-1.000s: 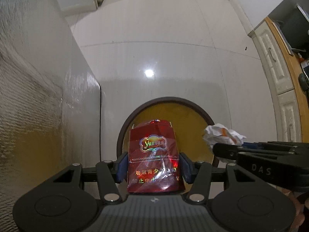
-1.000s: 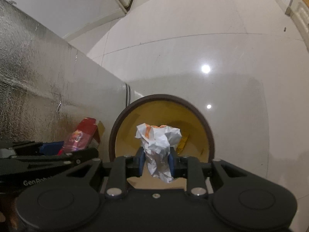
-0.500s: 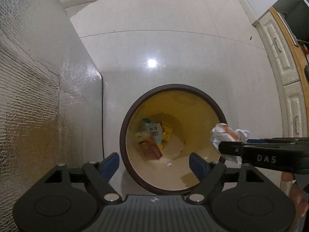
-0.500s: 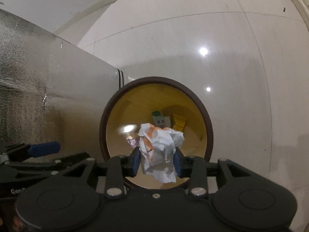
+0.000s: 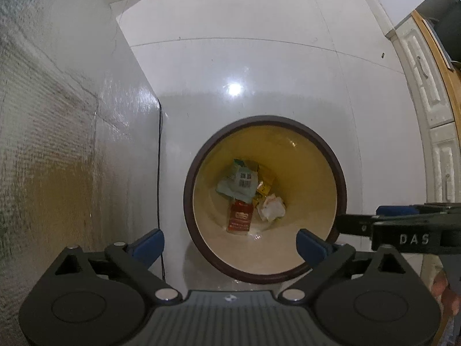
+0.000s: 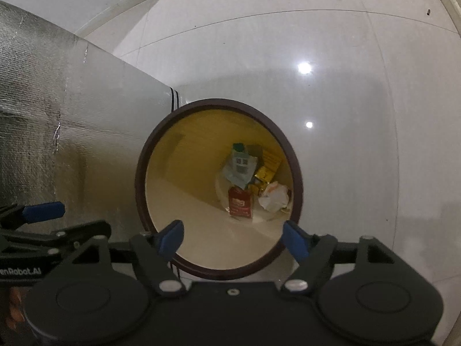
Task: Collect trash
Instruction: 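Open both tools to drop the red pack and white wrapper into the bin, then move both empty tools back toward the table of trash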
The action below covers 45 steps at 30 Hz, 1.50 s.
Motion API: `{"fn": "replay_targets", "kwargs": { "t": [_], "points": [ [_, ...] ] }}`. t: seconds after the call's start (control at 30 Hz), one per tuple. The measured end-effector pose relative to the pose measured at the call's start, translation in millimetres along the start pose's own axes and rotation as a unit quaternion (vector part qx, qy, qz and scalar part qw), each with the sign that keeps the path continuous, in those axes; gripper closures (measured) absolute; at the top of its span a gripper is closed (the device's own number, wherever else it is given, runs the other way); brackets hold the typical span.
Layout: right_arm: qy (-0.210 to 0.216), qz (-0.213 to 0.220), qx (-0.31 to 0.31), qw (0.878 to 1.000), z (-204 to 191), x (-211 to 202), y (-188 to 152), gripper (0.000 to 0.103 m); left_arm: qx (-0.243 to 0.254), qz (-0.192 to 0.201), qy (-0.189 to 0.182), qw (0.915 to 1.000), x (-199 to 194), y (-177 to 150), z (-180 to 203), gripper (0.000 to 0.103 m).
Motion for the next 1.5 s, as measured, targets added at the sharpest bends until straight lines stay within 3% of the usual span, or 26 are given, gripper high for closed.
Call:
{"fn": "replay_targets", "kwargs": {
  "t": [0.27,0.53,0.97,1.5],
  "points": [
    [-0.02,0.015,-0.008,1.0,6.3,-12.5,4.3,0.0,-0.014,-0.002,0.007,0.9999,-12.4,-9.8,-17.9,0.0],
    [-0.018,0.054,-0.034,0.998,-4.9,-52.1,5.3,0.0,-0.014,0.036,0.016,0.9991,-47.9,-3.6,-21.1,0.0],
    [-0.03,0.154,-0.041,0.987,-8.4,-167.2,-12.9,0.0,0.007,0.117,0.012,0.993,-141.2,-2.5,11.2,0.0],
    [-0.03,0.274,-0.064,0.959,-23.2,-281.6,-41.8,0.0,0.023,0.227,0.021,0.9734,-259.9,-25.9,35.5,0.0]
  ]
}}
Point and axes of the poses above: each gripper's, at about its wrist camera, not at the fingertips, and x roughly the way its jaws point, z to its right, y to its top, the point moved 9 cm from there along x, roughly the way its jaws point, and after that the axes turned 9 degrees about z, right-handed, at the moved point
